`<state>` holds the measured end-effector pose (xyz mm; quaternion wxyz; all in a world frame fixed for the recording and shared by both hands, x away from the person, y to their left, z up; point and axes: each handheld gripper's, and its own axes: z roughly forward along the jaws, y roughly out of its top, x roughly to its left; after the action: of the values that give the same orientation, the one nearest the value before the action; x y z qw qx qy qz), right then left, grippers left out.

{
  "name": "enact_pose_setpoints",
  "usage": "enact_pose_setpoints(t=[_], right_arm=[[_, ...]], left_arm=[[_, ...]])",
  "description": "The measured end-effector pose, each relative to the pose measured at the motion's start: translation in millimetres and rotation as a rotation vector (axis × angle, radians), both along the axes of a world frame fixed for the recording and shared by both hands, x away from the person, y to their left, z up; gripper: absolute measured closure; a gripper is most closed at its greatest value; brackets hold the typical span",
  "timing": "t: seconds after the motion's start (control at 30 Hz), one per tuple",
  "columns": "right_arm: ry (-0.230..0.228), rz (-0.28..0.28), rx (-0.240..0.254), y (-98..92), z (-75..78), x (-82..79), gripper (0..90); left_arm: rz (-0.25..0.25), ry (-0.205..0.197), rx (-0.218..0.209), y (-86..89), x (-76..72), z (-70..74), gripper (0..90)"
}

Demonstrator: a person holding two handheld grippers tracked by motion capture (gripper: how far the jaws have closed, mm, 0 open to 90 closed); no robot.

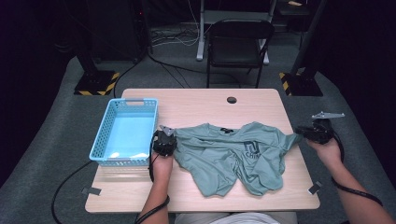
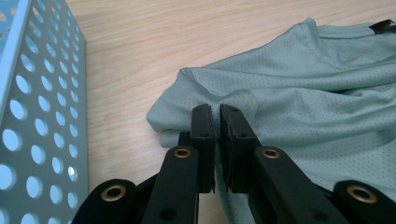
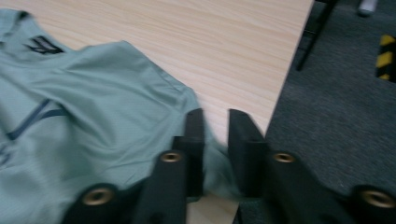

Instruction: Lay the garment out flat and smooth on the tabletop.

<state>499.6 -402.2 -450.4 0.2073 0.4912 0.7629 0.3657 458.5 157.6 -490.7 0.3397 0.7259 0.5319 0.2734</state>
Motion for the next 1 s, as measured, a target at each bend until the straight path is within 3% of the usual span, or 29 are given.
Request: enact_pose_setpoints(t=[0.13, 0.27, 0.37, 0.63, 0.73, 0.8, 0.93, 0.97, 1.0], right_arm=[[-0.006, 0.022, -0.003, 11.4, -6.6, -5.4, 60.9], [0.066, 0.132, 0.011, 31.5, -25.4, -12.0, 57.5], [0.094, 0.184, -0.038, 46.3, -43.0, -15.3, 57.3], [0.129, 0.178, -0.06, 52.3, -56.0, -15.0, 57.7], [0.124, 0.17, -0.068, 53.4, -55.8, -16.7, 57.8], [0.121, 0.165, -0.067, 53.6, -56.5, -17.6, 57.8], [0.122, 0.16, -0.042, 51.2, -57.9, -16.7, 57.7], [0.12, 0.16, -0.042, 51.0, -58.0, -16.8, 57.7], [0.118, 0.16, -0.044, 50.9, -58.0, -17.0, 57.7]], left_arm=[[0.002, -0.012, -0.01, 0.1, -0.7, 1.8, 83.8], [-0.006, -0.015, -0.024, 0.7, -0.8, 3.4, 83.8], [-0.004, -0.021, -0.03, 1.8, -1.0, 6.2, 83.9], [-0.017, -0.069, -0.089, 2.8, -3.3, 25.9, 84.1], [-0.1, -0.068, -0.139, -13.7, -4.3, 35.0, 84.1], [-0.218, -0.075, -0.155, -36.3, -7.0, 41.5, 84.1], [-0.459, -0.089, -0.14, -95.1, -17.6, 52.3, 84.0], [-0.496, -0.097, -0.133, -106.6, -20.1, 53.8, 82.8], [-0.503, -0.106, -0.116, -114.8, -21.4, 55.5, 75.3]])
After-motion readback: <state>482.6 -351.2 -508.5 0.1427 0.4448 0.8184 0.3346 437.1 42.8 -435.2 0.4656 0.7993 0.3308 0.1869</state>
